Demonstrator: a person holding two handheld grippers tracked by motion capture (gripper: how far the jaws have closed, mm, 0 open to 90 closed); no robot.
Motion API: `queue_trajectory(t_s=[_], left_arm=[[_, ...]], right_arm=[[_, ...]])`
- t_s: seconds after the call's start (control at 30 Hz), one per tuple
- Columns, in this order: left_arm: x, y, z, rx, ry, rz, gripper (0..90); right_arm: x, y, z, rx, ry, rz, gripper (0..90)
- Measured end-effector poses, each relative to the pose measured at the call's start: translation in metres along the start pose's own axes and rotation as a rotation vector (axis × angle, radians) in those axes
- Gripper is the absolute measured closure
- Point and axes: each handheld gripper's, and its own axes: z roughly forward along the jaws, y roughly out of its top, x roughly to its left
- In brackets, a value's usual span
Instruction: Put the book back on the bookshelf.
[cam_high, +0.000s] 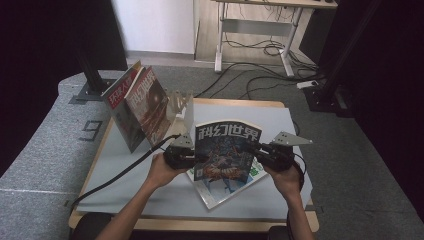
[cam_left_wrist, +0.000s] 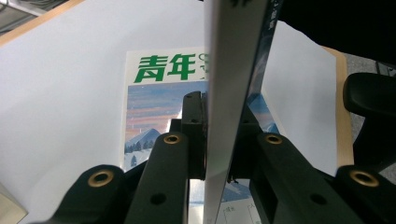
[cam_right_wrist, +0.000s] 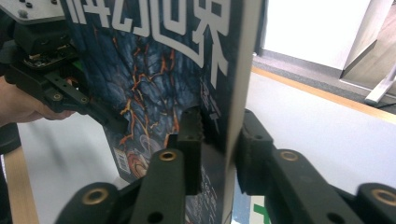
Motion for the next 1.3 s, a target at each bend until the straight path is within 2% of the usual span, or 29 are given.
queue_trajectory(t_s=[0.1, 0.3, 0.5, 0.67, 0.87, 1.1, 1.3], left_arm=[[-0.001, 0.004, 0.004, 0.003, 0.013, 0.002, 74.3], [0.004, 0.007, 0.008, -0.011, 0.018, -0.041, 72.0], [0.006, 0.01, 0.01, -0.038, 0.024, -0.055, 71.9], [0.006, 0.013, 0.009, -0.038, 0.025, -0.053, 74.8], [0.005, 0.013, 0.009, -0.044, 0.005, -0.065, 81.1], [0.0, 0.011, 0.007, -0.046, 0.015, -0.034, 82.4], [0.0, 0.009, 0.006, -0.06, 0.022, -0.04, 82.6]], right_arm=[[0.002, 0.001, 0.001, 0.009, 0.0, -0.008, 78.9], [0.003, 0.004, 0.003, 0.022, -0.005, -0.017, 80.2], [0.005, 0.005, 0.003, 0.03, -0.003, -0.025, 80.4], [0.005, 0.006, 0.004, 0.03, 0.002, -0.028, 80.4], [0.003, 0.005, 0.003, 0.027, 0.0, -0.027, 79.8], [0.0, 0.004, 0.003, 0.032, -0.036, -0.022, 70.0], [-0.001, 0.001, 0.007, 0.052, -0.079, -0.035, 59.3]])
